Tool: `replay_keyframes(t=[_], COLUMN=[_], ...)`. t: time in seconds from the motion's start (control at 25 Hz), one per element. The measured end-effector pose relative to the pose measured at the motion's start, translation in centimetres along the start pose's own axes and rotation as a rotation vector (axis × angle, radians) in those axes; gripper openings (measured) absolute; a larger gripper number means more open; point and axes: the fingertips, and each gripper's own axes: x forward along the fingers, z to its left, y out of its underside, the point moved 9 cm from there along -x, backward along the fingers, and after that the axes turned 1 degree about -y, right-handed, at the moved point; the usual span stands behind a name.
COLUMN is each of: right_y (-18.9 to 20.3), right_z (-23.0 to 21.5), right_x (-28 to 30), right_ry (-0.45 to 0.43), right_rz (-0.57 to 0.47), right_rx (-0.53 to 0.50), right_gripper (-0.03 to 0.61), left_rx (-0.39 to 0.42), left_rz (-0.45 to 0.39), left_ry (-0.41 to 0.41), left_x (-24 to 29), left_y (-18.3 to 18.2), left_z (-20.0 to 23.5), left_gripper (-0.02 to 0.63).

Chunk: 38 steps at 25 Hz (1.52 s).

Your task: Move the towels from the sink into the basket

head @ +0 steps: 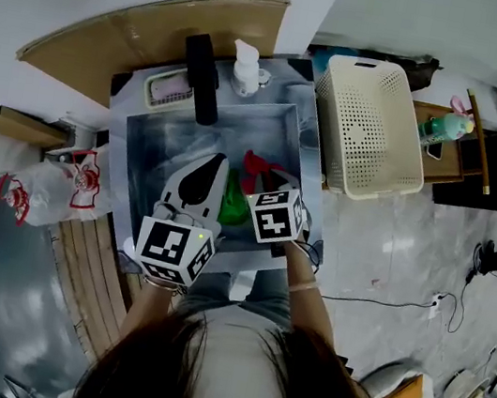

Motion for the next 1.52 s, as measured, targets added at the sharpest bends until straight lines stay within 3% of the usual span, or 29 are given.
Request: replay_keyframes(t=[0.12, 0.48, 1.16, 1.52], right_y=[-0.7, -1.8, -3.7, -3.8], right_z=[0.3, 0.4, -3.2, -6.0], right_x=[-1.9, -6.4, -14.0, -16.6], right_ry=[0.000, -0.046, -0.026, -0.019], right_rz=[-0.033, -0.120, -0.302, -0.350], right_rx=[-0.069, -0.139, -0.173, -0.170], right_gripper=[0.060, 0.060, 0.060, 0.060], left_rx=[0.000, -0.008, 0.011, 0.047], left_rz=[-0.002, -0.027, -0.044, -0.045], left_ry=[-0.013, -0.044, -0.071, -0.080], left_x=[-0.1, -0.7, -0.6, 0.6], left_y=[0.0, -0.6, -1.7, -2.2], left_z=[-0.7, -3.2, -7.9, -10.8], left_gripper=[0.009, 0.009, 0.009, 0.008])
